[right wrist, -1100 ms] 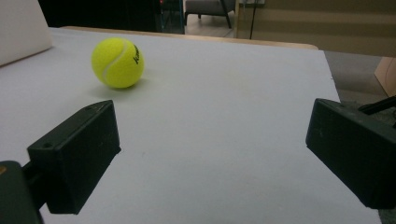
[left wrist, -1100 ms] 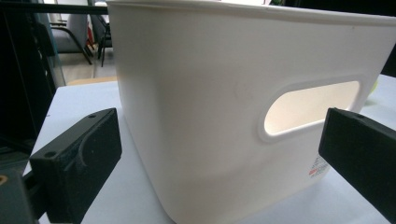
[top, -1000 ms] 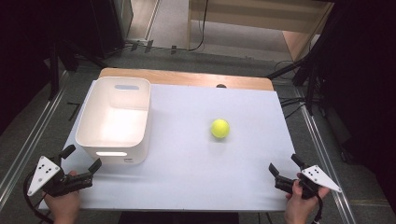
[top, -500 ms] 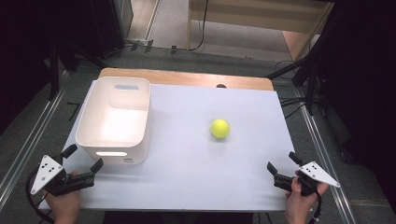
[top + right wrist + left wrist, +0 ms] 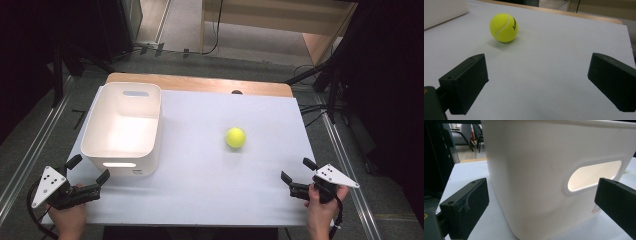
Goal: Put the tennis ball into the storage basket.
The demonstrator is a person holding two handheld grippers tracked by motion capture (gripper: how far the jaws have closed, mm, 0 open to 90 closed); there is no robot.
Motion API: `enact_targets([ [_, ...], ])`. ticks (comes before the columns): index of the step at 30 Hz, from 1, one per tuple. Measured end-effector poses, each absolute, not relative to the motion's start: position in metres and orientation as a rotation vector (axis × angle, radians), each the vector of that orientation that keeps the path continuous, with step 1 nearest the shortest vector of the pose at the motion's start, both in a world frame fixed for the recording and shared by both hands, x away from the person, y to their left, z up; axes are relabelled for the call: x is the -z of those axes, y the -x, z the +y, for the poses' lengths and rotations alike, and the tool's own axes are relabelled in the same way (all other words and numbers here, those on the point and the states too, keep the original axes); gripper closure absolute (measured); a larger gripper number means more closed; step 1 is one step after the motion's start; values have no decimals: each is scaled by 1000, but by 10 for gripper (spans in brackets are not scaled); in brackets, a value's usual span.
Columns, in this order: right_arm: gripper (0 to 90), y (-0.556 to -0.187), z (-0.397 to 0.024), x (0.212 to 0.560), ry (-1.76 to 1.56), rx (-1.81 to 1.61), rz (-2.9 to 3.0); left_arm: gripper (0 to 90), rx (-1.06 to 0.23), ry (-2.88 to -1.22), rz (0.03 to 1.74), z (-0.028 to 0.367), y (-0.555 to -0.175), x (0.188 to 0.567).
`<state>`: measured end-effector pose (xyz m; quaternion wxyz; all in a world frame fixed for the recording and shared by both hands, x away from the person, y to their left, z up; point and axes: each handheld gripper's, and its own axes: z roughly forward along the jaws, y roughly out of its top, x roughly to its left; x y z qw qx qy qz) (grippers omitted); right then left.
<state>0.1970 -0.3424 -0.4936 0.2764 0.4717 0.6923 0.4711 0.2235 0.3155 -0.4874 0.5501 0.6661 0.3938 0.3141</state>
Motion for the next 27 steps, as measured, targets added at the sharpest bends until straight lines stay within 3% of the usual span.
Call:
enact_targets([
  [27,19,-240,-320,464,-1219,-1191,2021,0,-752,-1601,927,313,-225,488],
])
